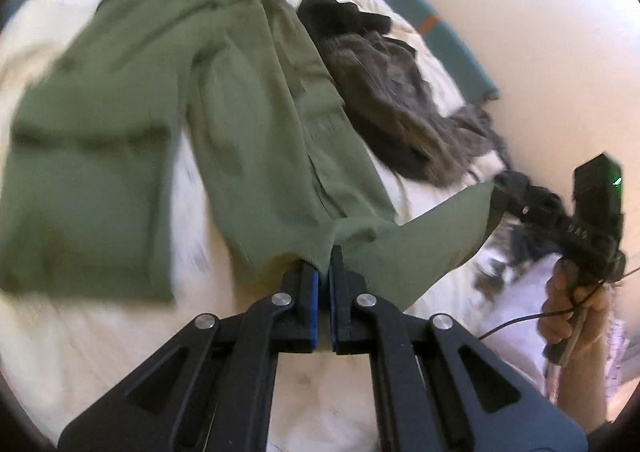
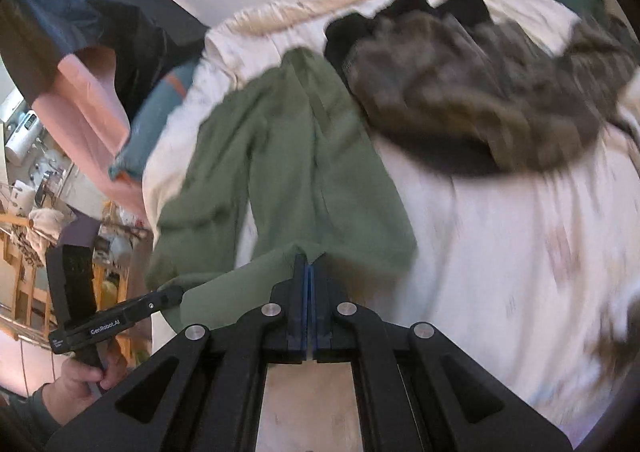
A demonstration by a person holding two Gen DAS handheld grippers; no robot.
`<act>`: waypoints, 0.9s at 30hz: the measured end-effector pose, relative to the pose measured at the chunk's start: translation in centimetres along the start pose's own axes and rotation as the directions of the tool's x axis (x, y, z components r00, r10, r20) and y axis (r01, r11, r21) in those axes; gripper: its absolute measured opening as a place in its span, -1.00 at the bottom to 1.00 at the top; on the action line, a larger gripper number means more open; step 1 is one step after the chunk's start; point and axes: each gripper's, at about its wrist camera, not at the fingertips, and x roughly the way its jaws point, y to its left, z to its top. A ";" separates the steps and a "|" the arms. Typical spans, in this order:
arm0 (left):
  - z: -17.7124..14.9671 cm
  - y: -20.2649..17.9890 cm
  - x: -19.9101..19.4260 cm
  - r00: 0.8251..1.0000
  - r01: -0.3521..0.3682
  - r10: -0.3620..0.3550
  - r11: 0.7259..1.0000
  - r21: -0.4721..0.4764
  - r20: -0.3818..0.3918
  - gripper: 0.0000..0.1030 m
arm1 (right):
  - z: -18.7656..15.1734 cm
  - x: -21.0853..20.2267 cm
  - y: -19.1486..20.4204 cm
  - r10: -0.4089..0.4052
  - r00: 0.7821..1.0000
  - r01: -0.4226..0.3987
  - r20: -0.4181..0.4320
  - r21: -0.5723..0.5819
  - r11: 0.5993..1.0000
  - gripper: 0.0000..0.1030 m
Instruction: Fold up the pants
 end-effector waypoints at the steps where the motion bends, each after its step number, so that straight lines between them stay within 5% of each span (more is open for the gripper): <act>1: 1.7 -0.2 1.0 1.000 -0.028 0.028 0.999 0.020 -0.006 -0.96 | 1.8 1.3 0.4 -0.012 1.000 0.012 0.006 -0.017 1.000 -1.00; 6: 10.5 1.9 7.7 0.985 -0.161 0.164 0.986 0.049 -0.057 -0.95 | 10.2 9.8 -0.9 -0.046 0.999 0.046 -0.018 -0.001 0.999 -1.00; 11: 17.5 5.5 13.4 0.966 -0.255 0.256 0.967 0.027 -0.042 -0.95 | 14.9 17.6 -3.0 -0.098 0.995 0.099 -0.037 0.037 0.994 -1.00; 19: 18.3 7.8 21.4 0.904 -0.401 0.405 0.914 0.061 -0.137 -0.89 | 15.5 26.7 -4.4 -0.236 0.959 0.235 -0.157 -0.028 0.972 -0.89; 22: 16.3 8.2 21.0 0.907 -0.390 0.392 0.920 0.038 -0.157 -0.38 | 14.5 26.3 -3.7 -0.277 0.946 0.264 -0.166 -0.096 0.960 -0.71; 24: 14.9 7.4 19.1 0.907 -0.397 0.404 0.914 0.079 -0.116 0.20 | 14.0 25.1 -3.2 -0.271 0.949 0.253 -0.164 -0.122 0.960 -0.30; 27: 13.6 6.2 14.8 0.922 -0.387 0.387 0.920 0.059 0.010 0.41 | 13.2 20.6 -1.8 -0.250 0.968 0.243 -0.014 -0.176 0.954 -0.04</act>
